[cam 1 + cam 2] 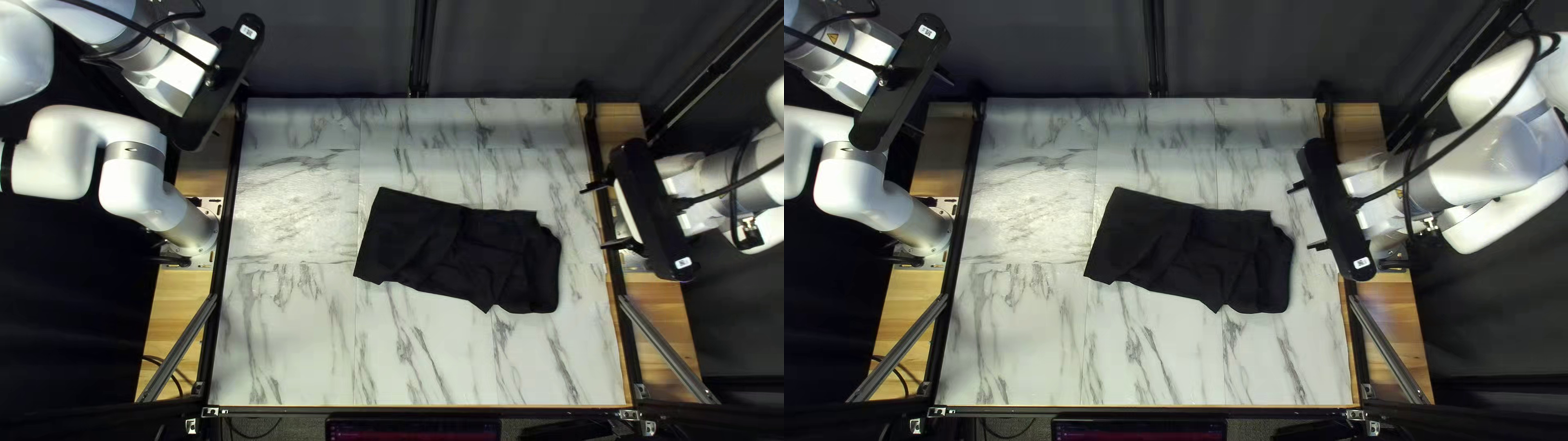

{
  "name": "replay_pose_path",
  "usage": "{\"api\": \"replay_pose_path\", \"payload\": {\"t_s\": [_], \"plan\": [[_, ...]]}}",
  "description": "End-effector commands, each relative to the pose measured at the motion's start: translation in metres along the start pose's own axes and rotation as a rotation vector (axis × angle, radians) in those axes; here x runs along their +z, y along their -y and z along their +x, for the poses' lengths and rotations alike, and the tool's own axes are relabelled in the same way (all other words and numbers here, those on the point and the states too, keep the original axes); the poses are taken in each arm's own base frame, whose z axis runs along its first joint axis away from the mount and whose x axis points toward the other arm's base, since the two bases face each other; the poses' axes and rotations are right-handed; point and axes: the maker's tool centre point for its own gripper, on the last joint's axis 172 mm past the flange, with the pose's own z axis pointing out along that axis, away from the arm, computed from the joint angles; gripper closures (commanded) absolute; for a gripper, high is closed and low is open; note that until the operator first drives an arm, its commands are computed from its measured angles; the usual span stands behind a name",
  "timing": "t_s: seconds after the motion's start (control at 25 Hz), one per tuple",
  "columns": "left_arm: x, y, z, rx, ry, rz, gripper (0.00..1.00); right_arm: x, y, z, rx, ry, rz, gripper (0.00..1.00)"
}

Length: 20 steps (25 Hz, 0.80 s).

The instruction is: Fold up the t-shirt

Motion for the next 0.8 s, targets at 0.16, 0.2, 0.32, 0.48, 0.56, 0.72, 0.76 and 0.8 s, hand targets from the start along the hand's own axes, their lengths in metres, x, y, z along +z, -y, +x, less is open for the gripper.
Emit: {"api": "replay_pose_path", "payload": {"t_s": [0.16,0.2,0.32,0.48,0.56,0.72,0.76,0.8], "plan": [[0.000,0.000,0.000,0.000,0.000,0.000,0.00,0.000,0.000,0.000,0.000,0.000,0.000,0.00],[0.000,0.000,0.000,0.000,0.000,0.000,0.00,0.000,0.000,0.000,0.000,0.000,0.000,0.00],[0.000,0.000,0.000,0.000,0.000,0.000,0.00,0.000,0.000,0.000,0.000,0.000,0.000,0.00],[0.000,0.000,0.000,0.000,0.000,0.000,0.00,0.000,0.000,0.000,0.000,0.000,0.000,0.00],[0.000,0.000,0.000,0.000,0.000,0.000,0.00,0.000,0.000,0.000,0.000,0.000,0.000,0.00],[0.000,0.000,0.000,0.000,0.000,0.000,0.00,0.000,0.000,0.000,0.000,0.000,0.000,0.00],[0.001,-0.002,0.000,-0.005,-0.008,-0.012,0.00,0.000,0.000,0.000,0.000,0.000,0.000,0.00],[0.011,-0.001,0.005,-0.004,-0.011,-0.021,0.00,0.000,0.000,0.000,0.000,0.000,0.000,0.00]]}}
